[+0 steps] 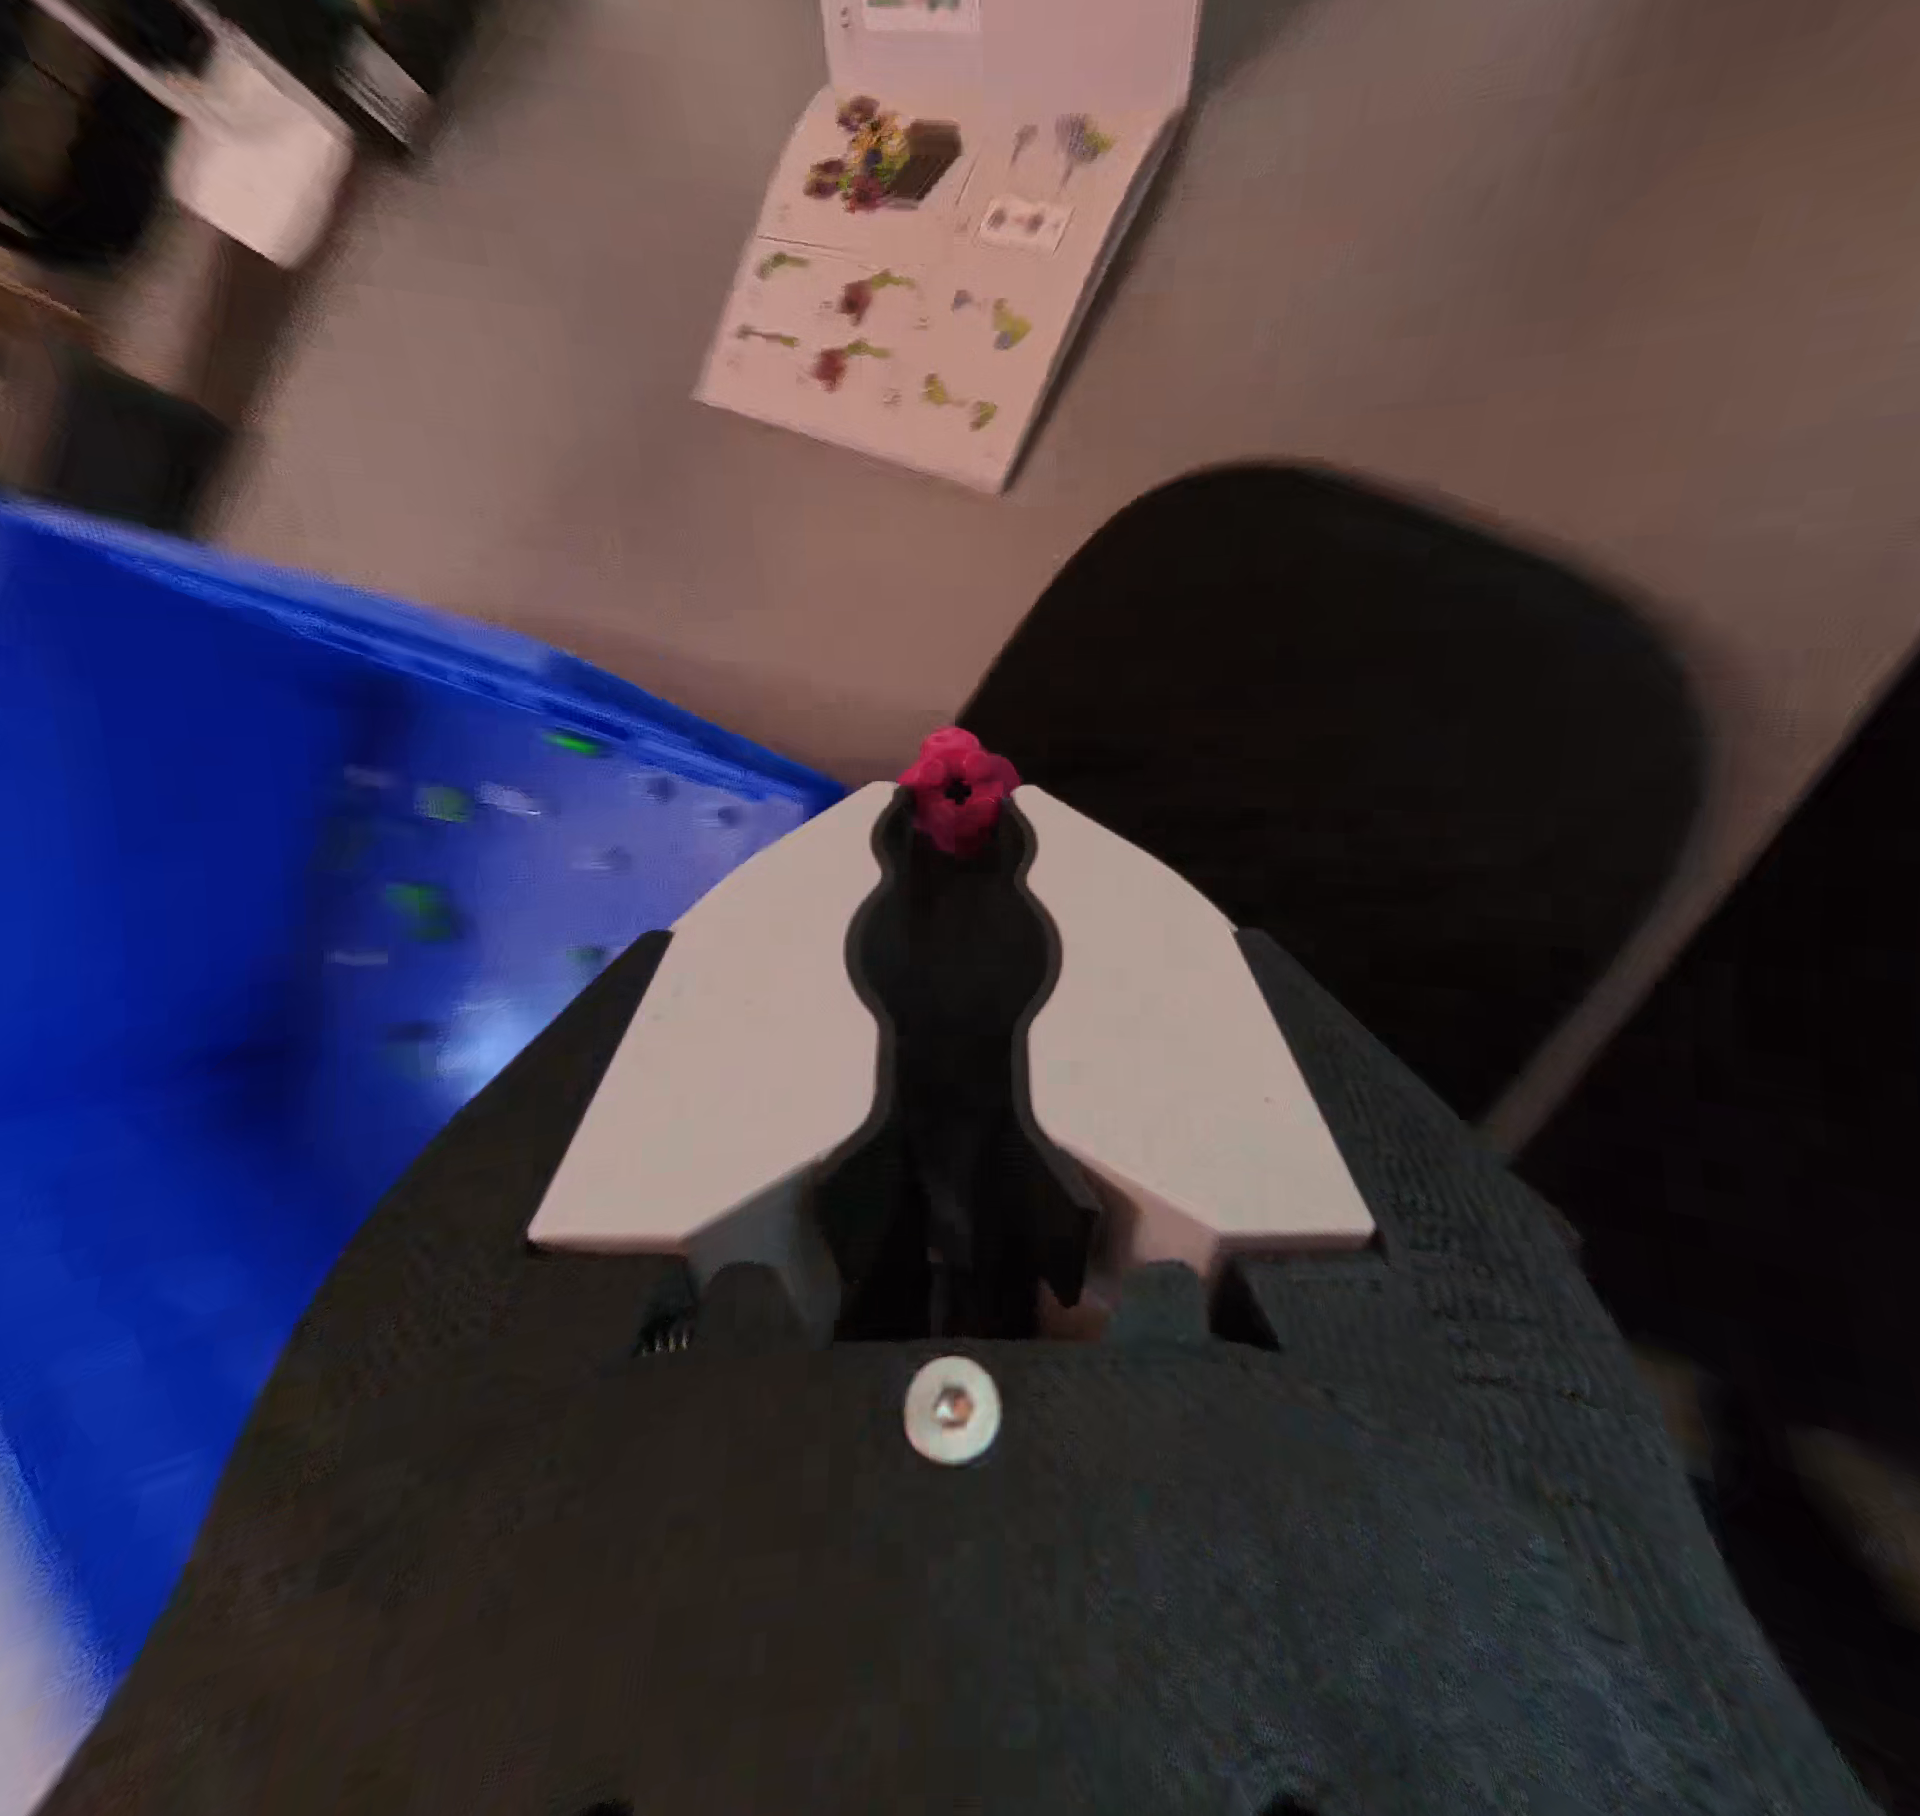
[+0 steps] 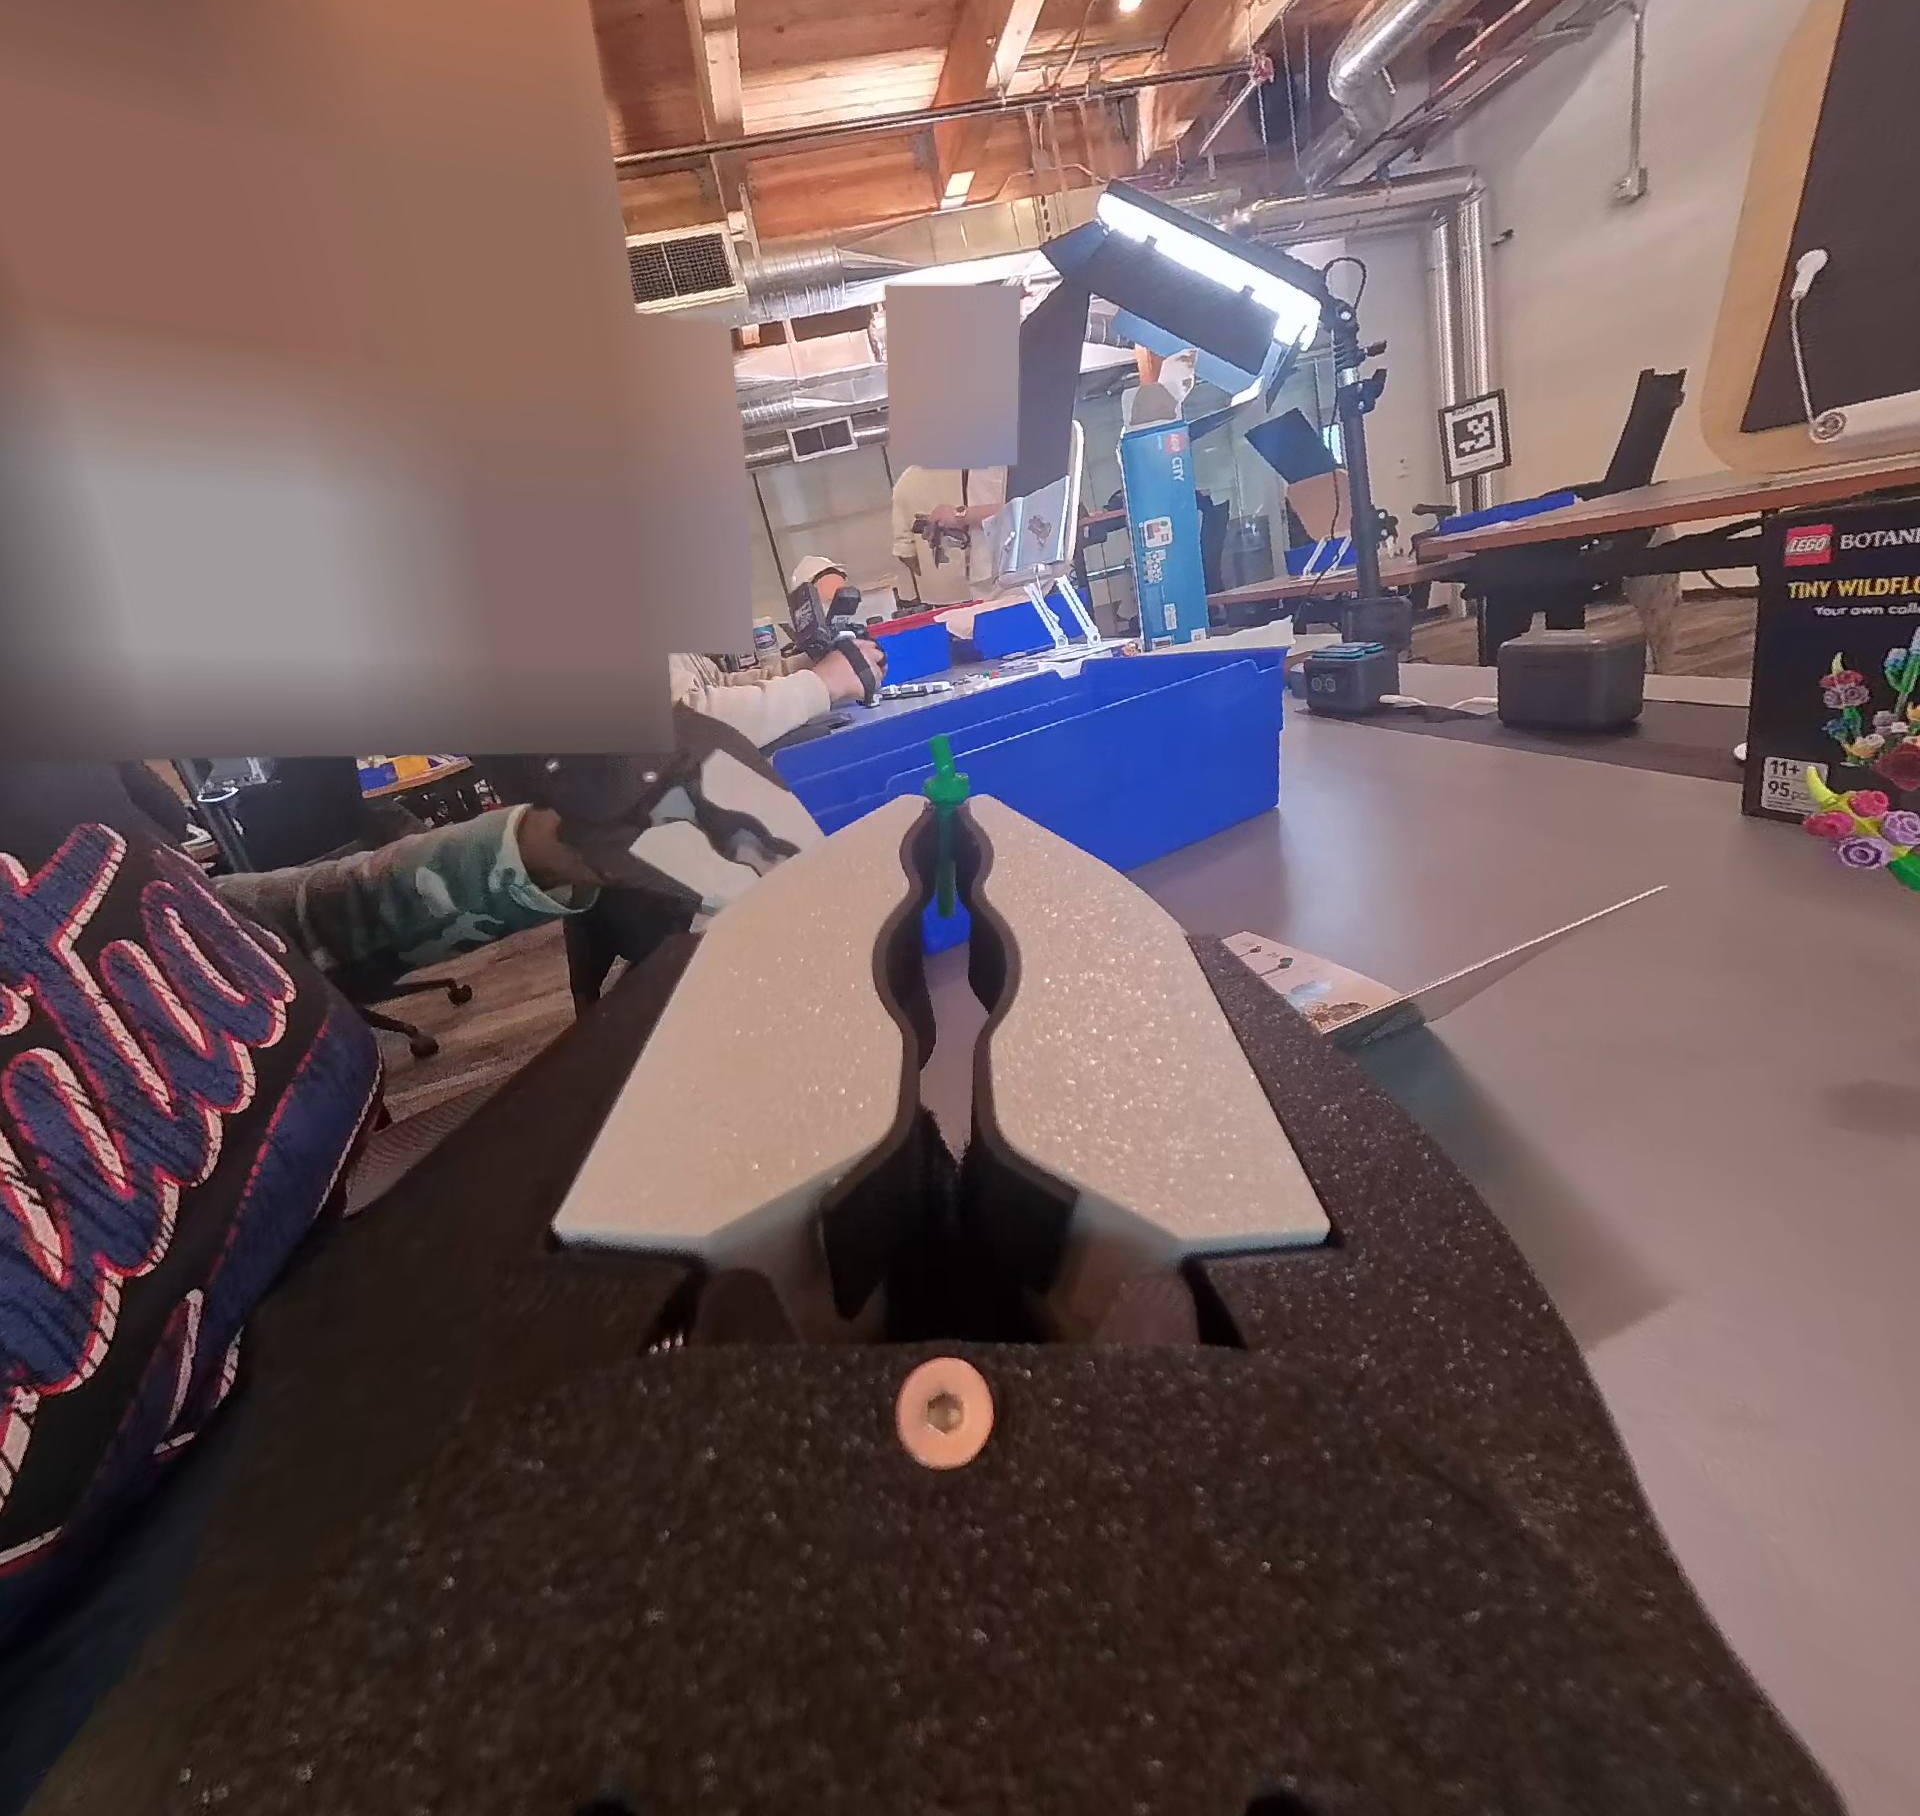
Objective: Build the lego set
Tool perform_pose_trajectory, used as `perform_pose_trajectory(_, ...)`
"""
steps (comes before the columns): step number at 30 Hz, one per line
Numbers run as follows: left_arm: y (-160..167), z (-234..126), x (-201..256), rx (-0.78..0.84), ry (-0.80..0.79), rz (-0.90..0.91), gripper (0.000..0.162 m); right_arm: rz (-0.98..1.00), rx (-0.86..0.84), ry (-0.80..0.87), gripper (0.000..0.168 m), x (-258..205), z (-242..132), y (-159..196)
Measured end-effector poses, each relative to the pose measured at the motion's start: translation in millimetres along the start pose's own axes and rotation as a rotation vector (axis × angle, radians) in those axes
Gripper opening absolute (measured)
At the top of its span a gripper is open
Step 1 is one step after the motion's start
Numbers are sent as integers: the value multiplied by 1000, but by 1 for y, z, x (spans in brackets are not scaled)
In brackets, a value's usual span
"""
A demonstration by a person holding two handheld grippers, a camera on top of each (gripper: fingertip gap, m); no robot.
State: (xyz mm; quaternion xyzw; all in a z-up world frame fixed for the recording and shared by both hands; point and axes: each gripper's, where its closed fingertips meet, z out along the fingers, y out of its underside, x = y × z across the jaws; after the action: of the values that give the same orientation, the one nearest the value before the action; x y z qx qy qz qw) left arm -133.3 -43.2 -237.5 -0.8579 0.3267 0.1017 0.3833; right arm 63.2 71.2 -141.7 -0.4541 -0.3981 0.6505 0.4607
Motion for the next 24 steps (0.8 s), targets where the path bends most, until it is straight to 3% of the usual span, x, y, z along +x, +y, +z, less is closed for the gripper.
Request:
perform_pose_trajectory(2, 3, -6, -13, -132, -208, 381, 17, -1, 1, 1, 3, 0, 0, 0)
perform_pose_trajectory(4, 12, -4, -12, -283, -284, 665, 17, -4, 2, 2, 3, 0, 0, 0)
perform_pose_trajectory(8, 19, 4, 3, -341, -222, 806, 16, -5, 6, 2, 2, 0, 0, -1)
perform_pose_trajectory(14, 13, 0, 35, -304, 63, 602, 10, -9, 9, 1, 3, -1, 0, -2)
perform_pose_trajectory(18, 4, -4, 33, -226, 95, 426, 15, -5, 12, -1, 3, -2, -1, -2)
perform_pose_trajectory(22, -1, -21, 15, -143, 107, 80, 17, -3, 11, -2, 3, -2, 0, -2)
perform_pose_trajectory(24, 11, -26, 17, -158, 202, -161, 24, -1, 12, -3, 3, -2, 0, -2)
